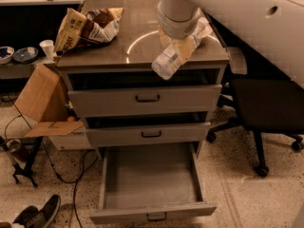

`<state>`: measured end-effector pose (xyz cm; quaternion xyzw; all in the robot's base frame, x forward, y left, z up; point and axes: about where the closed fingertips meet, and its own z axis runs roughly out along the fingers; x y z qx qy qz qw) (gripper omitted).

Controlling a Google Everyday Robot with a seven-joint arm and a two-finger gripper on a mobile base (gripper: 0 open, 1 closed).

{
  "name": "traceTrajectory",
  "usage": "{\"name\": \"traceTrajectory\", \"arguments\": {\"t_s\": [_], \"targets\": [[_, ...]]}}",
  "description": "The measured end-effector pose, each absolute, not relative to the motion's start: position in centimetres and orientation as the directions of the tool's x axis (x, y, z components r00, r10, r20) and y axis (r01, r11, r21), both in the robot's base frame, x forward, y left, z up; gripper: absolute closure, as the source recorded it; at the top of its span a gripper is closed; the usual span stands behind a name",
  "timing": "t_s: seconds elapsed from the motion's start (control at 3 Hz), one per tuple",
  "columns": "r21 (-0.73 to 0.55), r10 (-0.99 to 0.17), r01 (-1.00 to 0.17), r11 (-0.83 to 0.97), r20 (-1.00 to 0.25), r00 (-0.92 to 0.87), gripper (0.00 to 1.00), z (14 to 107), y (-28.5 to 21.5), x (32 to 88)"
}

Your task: Pick blue plastic bottle from bottom drawer and place on counter

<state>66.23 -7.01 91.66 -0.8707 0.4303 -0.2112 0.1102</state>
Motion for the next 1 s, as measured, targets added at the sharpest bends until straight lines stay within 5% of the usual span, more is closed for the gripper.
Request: {"name": "traceTrajectory", "arguments": {"t_s": [1.0], "targets": [[-0.767, -0.846, -0.503, -0.398, 0.096, 0.524, 1.0, 93.0, -4.0, 72.3]]}}
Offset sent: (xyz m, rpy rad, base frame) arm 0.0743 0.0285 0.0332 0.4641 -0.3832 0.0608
